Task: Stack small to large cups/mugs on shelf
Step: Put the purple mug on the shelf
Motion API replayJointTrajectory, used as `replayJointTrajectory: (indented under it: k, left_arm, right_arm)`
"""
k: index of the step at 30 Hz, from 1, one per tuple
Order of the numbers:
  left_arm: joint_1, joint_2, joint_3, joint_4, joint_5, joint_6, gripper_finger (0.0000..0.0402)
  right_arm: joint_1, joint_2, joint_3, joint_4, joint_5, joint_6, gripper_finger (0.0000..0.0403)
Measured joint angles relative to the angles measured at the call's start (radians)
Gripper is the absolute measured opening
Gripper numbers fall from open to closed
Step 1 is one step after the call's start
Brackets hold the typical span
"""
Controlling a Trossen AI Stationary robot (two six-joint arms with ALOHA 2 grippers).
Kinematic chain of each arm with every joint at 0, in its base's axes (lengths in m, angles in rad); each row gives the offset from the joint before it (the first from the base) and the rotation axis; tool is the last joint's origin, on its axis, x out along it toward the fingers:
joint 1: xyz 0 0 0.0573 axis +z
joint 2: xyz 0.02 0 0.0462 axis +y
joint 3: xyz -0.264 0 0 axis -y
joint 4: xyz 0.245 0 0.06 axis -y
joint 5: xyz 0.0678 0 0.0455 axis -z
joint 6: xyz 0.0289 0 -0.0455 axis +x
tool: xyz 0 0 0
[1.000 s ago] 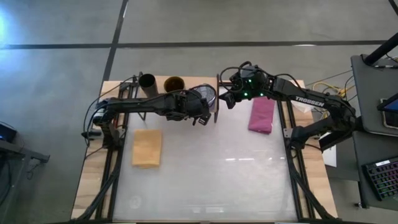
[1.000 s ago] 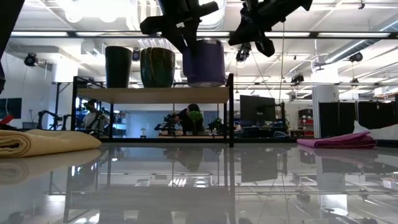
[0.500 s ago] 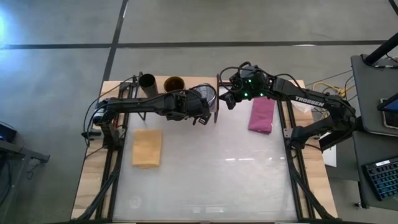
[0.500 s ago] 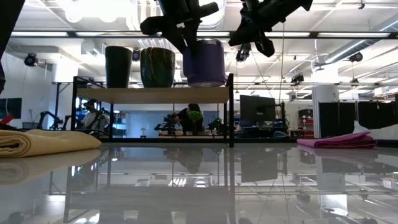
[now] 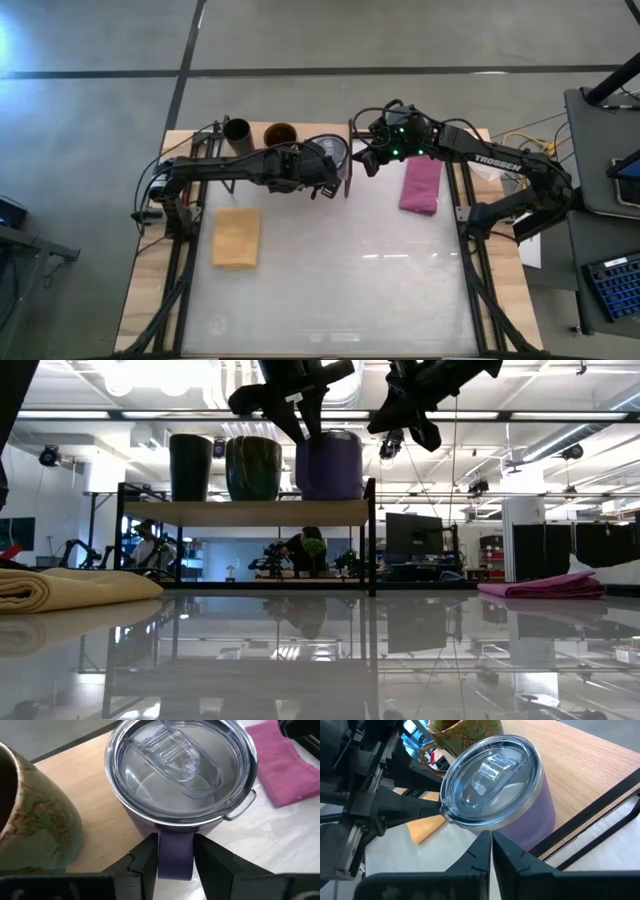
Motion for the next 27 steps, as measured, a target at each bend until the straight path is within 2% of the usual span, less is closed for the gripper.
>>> replayJointTrajectory:
  k: [7, 19, 27]
  left_arm:
    - [0.000, -0.001, 0.005, 0.014, 0.005, 0.000, 0.0109]
    - [-0.008, -0.010, 0.109, 0.017, 0.012, 0.074, 0.0109]
    - [-0.042, -0.074, 0.158, 0.018, 0.015, 0.110, 0.0109]
  right_arm:
    - [0.000, 0.000, 0.000, -0.016, 0.000, -0.006, 0.0009]
    - [0.019, 0.000, 0.000, -0.077, 0.002, -0.010, 0.0009]
    - [0.056, 0.001, 0.000, -0.074, 0.011, 0.000, 0.0009]
